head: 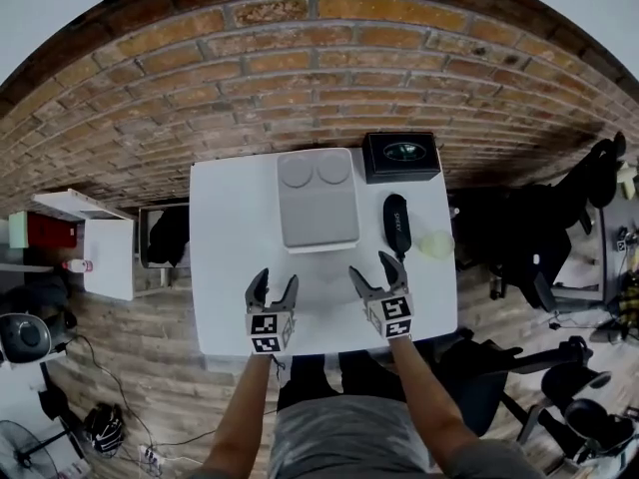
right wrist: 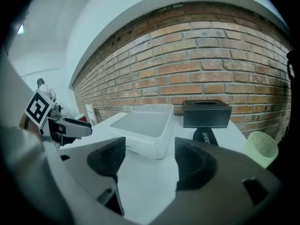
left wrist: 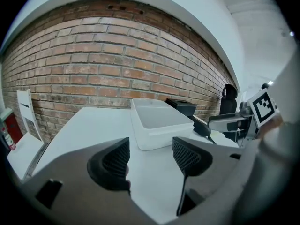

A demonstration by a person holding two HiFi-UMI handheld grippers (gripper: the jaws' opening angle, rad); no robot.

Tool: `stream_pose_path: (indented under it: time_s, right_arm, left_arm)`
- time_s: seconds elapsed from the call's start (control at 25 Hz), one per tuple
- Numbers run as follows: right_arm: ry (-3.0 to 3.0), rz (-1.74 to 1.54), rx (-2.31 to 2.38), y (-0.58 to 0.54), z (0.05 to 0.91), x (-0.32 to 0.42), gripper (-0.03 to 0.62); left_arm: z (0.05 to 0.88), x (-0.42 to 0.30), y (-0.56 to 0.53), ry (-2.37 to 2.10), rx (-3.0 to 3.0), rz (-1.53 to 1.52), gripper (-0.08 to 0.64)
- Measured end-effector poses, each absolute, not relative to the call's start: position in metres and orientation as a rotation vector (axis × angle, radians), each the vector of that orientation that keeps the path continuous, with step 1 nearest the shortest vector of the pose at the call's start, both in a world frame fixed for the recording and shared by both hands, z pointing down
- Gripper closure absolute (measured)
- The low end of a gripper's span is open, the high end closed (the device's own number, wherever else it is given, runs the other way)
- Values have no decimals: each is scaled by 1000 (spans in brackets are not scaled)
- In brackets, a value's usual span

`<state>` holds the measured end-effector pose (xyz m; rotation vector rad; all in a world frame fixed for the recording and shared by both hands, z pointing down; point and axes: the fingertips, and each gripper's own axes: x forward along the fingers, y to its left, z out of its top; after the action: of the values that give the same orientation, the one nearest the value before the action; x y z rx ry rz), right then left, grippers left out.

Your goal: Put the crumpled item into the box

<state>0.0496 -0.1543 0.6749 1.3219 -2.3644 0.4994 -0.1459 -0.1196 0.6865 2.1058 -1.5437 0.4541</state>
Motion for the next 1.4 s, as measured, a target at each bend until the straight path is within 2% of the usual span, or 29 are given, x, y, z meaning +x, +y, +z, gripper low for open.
stream_pose_path:
  time_s: [0.68, 1.2, 1.4]
  right_arm:
    - [-2377, 456, 1471, -84, 605, 122, 252]
    - [-2443, 369, 1510, -53, 560, 126, 252]
    - [-2462, 302, 1485, -46, 542, 119, 277]
  left_arm:
    - [602, -165, -52, -1633, 2183, 343, 284]
    - [562, -161, -27, -1643, 2275, 300, 284]
    - [538, -165, -26, -1684, 2328, 292, 285]
